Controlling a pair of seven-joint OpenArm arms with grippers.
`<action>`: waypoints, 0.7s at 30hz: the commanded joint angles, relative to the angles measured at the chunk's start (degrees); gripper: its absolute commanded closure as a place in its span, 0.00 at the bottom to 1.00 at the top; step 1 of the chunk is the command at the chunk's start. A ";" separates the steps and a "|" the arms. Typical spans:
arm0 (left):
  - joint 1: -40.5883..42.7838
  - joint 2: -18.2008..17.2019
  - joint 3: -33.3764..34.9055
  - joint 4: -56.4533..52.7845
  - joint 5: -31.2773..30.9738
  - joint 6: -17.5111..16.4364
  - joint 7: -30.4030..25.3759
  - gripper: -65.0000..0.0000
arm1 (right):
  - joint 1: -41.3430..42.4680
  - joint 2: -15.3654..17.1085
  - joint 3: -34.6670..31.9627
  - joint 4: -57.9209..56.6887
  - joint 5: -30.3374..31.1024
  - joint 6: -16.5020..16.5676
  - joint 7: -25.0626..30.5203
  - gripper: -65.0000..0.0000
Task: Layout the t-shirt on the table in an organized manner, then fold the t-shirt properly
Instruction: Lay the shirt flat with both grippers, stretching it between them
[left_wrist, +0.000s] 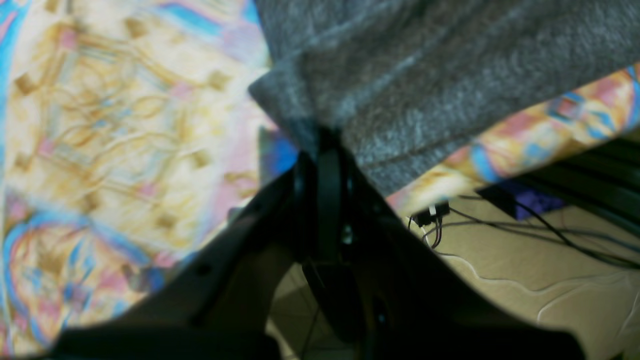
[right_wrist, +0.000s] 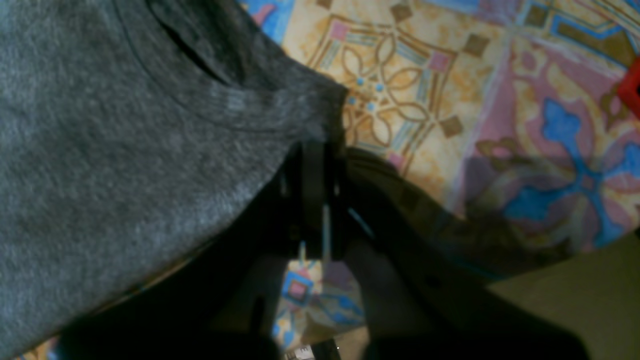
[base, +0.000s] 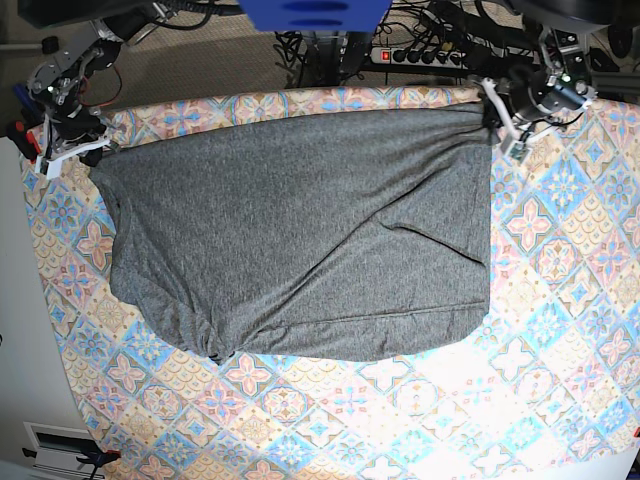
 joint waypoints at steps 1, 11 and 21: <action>0.04 -0.64 0.21 1.30 1.05 -0.06 -1.69 1.00 | 0.33 1.15 0.20 1.13 0.43 0.19 1.18 1.00; -0.40 4.46 1.79 1.30 9.67 -0.06 -5.74 1.00 | 0.24 1.15 0.20 2.09 0.43 0.19 1.18 1.00; -0.75 4.64 1.79 5.08 9.23 -0.06 -5.21 1.00 | 0.24 1.15 -0.33 8.69 0.34 0.19 0.83 1.00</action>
